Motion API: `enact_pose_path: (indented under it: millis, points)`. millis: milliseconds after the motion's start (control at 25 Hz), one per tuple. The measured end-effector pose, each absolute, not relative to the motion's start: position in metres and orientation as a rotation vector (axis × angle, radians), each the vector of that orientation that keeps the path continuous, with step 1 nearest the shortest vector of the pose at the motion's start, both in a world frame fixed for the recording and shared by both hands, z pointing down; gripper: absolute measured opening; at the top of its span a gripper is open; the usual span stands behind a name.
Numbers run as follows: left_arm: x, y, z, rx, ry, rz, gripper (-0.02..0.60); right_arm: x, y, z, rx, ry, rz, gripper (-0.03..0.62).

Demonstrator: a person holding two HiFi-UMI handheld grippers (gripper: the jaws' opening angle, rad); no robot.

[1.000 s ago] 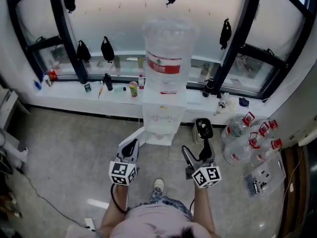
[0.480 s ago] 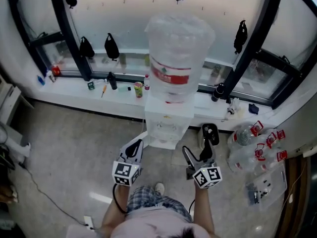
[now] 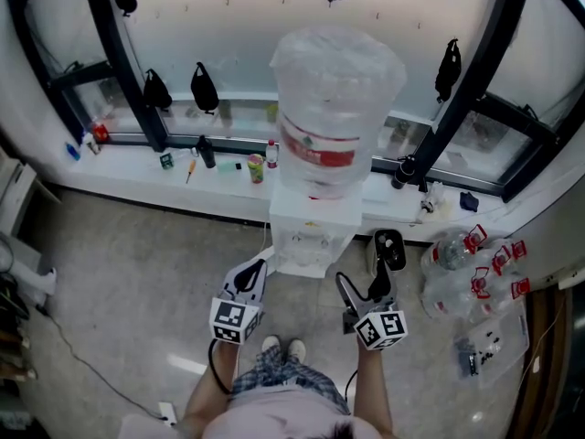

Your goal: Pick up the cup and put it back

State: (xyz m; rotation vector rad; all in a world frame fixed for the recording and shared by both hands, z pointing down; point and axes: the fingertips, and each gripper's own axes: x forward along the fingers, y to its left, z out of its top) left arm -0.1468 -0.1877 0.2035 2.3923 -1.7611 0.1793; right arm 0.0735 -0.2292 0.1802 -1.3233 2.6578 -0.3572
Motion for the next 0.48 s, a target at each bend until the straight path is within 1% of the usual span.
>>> enact_pose_path:
  millis: [480]
  points:
    - [-0.158, -0.212, 0.215, 2.465, -1.741, 0.164, 0.025, 0.049, -0.243, 0.211, -1.347, 2.691, -0.353, 0.517]
